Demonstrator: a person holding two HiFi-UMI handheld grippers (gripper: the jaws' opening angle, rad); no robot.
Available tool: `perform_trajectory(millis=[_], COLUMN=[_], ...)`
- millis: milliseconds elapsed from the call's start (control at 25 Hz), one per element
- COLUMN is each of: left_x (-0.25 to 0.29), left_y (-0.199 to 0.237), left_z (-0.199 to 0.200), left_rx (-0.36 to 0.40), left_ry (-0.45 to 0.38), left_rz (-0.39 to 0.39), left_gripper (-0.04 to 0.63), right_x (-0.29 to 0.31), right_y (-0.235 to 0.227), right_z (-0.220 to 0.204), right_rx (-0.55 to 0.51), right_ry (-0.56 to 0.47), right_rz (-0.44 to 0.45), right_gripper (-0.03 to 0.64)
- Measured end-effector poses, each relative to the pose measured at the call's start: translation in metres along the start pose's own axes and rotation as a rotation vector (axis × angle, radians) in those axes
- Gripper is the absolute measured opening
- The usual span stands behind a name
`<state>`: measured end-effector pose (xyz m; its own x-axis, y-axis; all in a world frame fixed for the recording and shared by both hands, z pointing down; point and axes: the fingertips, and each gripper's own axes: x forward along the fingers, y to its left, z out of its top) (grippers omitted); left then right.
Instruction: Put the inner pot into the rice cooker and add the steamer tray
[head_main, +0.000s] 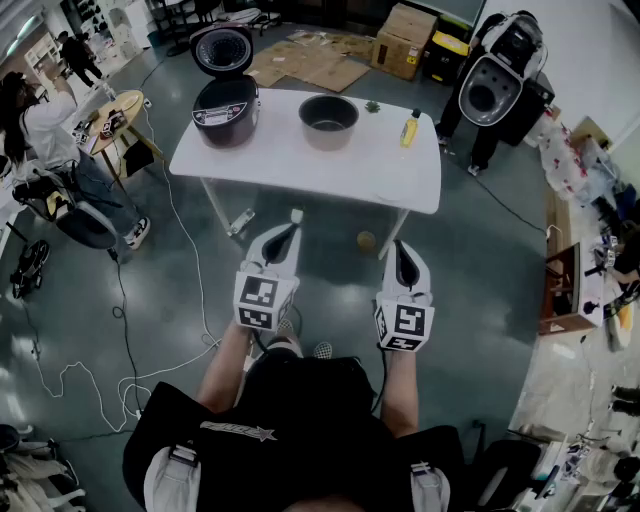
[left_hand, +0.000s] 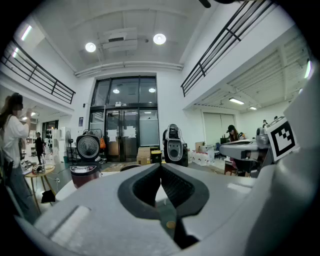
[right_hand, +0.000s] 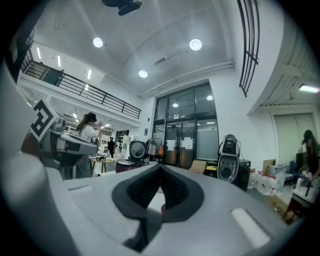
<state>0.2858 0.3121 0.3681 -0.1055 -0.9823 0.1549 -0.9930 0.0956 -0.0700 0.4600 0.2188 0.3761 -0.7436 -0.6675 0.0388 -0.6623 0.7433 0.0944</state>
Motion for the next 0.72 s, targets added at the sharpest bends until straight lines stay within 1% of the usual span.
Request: perform_trajectory(millis=[160, 400, 600, 720], left_x=[0.002, 0.018, 0.047, 0.074], left_y=[-0.001, 0.011, 0.025, 0.037], left_z=[0.000, -0.002, -0.010, -0.010], left_rx=[0.003, 0.000, -0.006, -0.010], left_ry=[-0.001, 0.014, 0.030, 0.031], left_rz=[0.006, 0.014, 0.010, 0.002], left_gripper=[0.011, 0.011, 0.011, 0.011], right_x=[0.001, 0.022, 0.050, 0.075], right_y=[-0.006, -0.011, -0.019, -0.027], right_z=[-0.001, 0.000, -0.009, -0.011], right_rx=[0.020, 0.043, 0.046, 0.039], right_ry=[-0.010, 0.000, 0.010, 0.014], right_rz=[-0.007, -0.007, -0.009, -0.018], right_gripper=[0.003, 0.003, 0.003, 0.003])
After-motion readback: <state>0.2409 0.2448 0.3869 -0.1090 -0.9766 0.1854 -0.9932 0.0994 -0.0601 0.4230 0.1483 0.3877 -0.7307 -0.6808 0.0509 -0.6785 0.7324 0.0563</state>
